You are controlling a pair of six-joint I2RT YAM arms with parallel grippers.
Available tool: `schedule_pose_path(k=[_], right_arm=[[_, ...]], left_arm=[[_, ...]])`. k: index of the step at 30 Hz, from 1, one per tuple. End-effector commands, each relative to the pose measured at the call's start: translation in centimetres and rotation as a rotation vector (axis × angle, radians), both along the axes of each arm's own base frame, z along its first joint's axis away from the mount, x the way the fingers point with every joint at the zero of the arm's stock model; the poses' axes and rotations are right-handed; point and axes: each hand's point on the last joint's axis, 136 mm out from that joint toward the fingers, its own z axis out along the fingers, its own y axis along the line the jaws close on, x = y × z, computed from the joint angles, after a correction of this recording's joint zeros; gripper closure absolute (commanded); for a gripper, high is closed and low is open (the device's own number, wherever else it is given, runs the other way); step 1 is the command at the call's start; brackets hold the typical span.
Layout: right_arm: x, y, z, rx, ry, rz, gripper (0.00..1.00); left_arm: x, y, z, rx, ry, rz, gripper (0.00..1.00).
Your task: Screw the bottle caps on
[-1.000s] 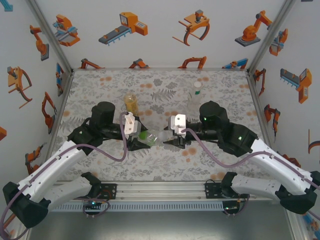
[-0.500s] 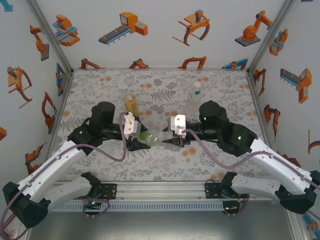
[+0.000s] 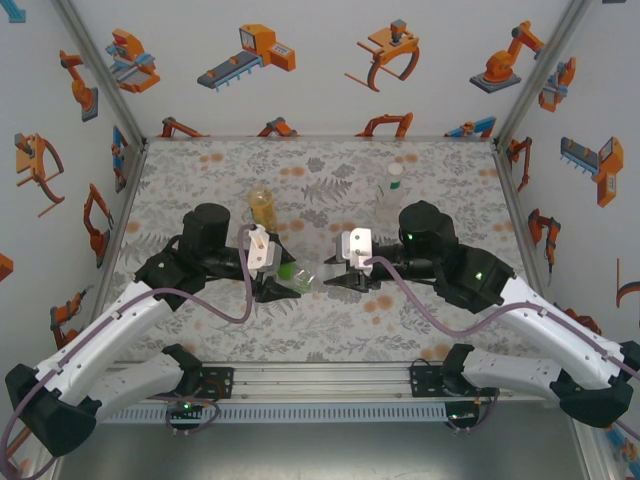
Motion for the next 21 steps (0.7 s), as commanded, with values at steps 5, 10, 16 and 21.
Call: schedule_pose_path(k=[5, 10, 16, 21], right_arm=[[1.2, 0.2, 1.3, 0.074, 0.165, -0.117, 0.95], [2.7, 0.2, 1.5, 0.163, 0.386, -0.255, 1.00], [4.9, -0.2, 0.9, 0.277, 0.705, -0.445, 1.00], [7.0, -1.1, -1.3, 0.303, 0.963, -0.666, 1.00]], left_arm=[[-0.2, 0.2, 1.7, -0.031, -0.059, 0.001, 1.00], [0.0, 0.2, 1.5, -0.028, -0.059, 0.011, 1.00], [0.2, 0.1, 1.4, -0.026, -0.061, 0.020, 1.00], [0.6, 0.1, 1.2, -0.019, -0.061, 0.038, 1.00]])
